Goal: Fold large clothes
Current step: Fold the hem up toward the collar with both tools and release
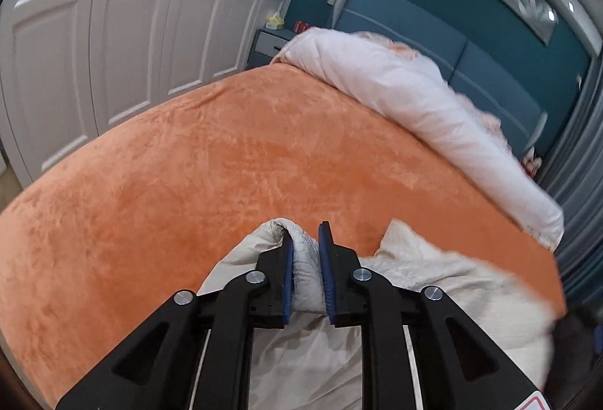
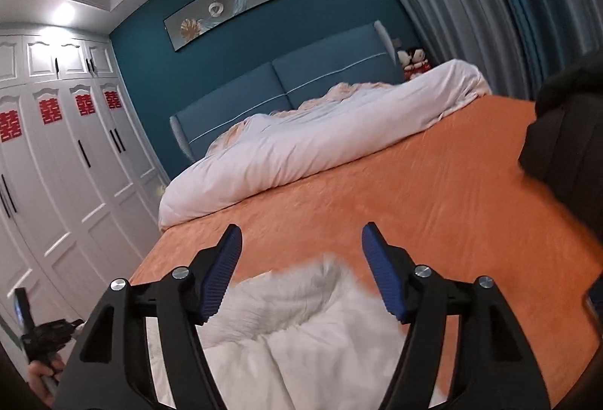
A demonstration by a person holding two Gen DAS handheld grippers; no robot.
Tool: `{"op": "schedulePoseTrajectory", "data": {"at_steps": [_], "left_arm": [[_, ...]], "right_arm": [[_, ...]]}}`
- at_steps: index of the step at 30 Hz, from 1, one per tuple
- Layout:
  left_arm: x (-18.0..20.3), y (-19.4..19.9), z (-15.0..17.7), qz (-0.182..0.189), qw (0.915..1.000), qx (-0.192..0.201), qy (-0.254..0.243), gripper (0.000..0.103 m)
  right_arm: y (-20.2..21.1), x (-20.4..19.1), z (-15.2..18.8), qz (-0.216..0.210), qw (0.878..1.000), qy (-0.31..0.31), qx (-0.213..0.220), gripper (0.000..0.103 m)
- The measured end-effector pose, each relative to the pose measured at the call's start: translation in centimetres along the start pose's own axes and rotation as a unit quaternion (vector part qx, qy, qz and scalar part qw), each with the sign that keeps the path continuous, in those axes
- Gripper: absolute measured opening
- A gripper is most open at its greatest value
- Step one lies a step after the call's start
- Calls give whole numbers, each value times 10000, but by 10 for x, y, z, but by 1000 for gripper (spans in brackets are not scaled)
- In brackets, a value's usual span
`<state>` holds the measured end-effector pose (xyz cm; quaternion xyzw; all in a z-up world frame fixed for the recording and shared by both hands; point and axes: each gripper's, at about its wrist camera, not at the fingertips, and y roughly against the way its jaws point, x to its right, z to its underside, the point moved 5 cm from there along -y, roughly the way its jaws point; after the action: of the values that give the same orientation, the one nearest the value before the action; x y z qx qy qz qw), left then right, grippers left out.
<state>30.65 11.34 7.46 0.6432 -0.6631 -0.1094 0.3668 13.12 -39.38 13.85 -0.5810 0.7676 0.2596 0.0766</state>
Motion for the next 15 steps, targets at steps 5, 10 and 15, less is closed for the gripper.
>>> {"op": "schedulePoseTrajectory", "data": {"at_steps": [5,10,15], "left_arm": [[-2,54,-38,-554,9851,1604,-270,52],[29,31,-21,-79,9936,774,-820,56],[66,-20,50,-106,9874,-43,-1575,58]], "right_arm": [[2,-8,9,-83,9991,354,-207,64],[-32,-39,52,-250,9908,918,-964,40],[-85,-62,102,-145,9727,1602,-1672,25]]}}
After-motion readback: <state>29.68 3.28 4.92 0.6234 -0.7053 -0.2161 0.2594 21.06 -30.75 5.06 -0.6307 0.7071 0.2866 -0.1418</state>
